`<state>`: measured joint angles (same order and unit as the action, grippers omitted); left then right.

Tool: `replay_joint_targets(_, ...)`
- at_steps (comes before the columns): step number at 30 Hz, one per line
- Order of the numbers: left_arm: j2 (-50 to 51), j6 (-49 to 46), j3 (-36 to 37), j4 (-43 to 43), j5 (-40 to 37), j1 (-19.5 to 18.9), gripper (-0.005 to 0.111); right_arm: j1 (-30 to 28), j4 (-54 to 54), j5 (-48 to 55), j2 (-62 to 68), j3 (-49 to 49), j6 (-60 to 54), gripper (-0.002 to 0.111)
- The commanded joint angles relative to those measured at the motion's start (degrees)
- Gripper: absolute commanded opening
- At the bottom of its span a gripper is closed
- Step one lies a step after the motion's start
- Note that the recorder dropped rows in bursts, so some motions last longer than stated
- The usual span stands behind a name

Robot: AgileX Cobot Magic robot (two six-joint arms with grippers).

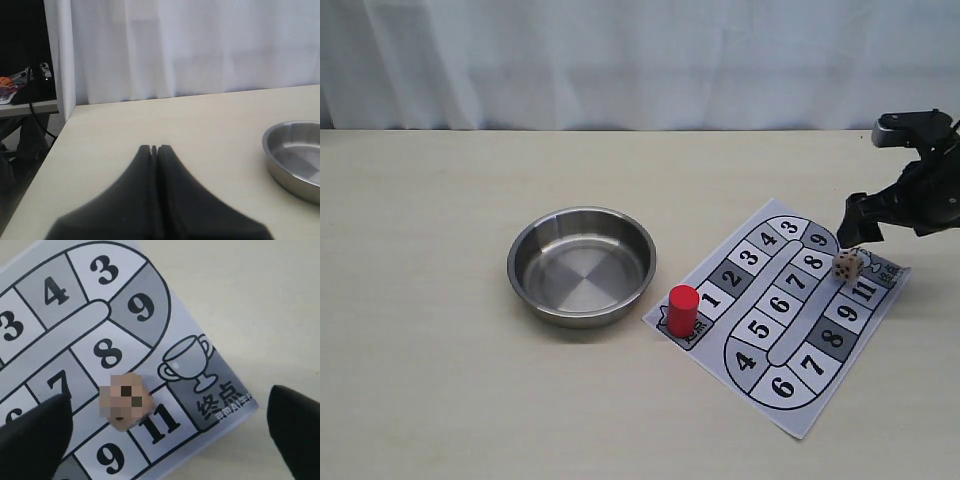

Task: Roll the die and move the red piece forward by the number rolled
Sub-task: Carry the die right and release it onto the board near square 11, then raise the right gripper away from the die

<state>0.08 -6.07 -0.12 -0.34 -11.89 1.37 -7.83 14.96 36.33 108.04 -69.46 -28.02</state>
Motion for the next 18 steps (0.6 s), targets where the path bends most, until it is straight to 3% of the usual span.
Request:
replay_joint_targets(1, -0.08, 0.31, 0.12, -0.17, 0.67, 0.04, 0.000, -0.31, -4.72, -0.99, -0.53, 0.14, 3.80, 0.101)
replay_joint_targets(9, -0.08, 0.31, 0.12, -0.17, 0.67, 0.04, 0.000, -0.31, -23.67, -2.11, -0.53, 0.14, 25.64, 0.082)
replay_joint_targets(18, -0.08, 0.31, 0.12, -0.17, 0.67, 0.04, 0.000, -0.31, -23.38, -1.15, -0.53, 0.14, 25.91, 0.053)
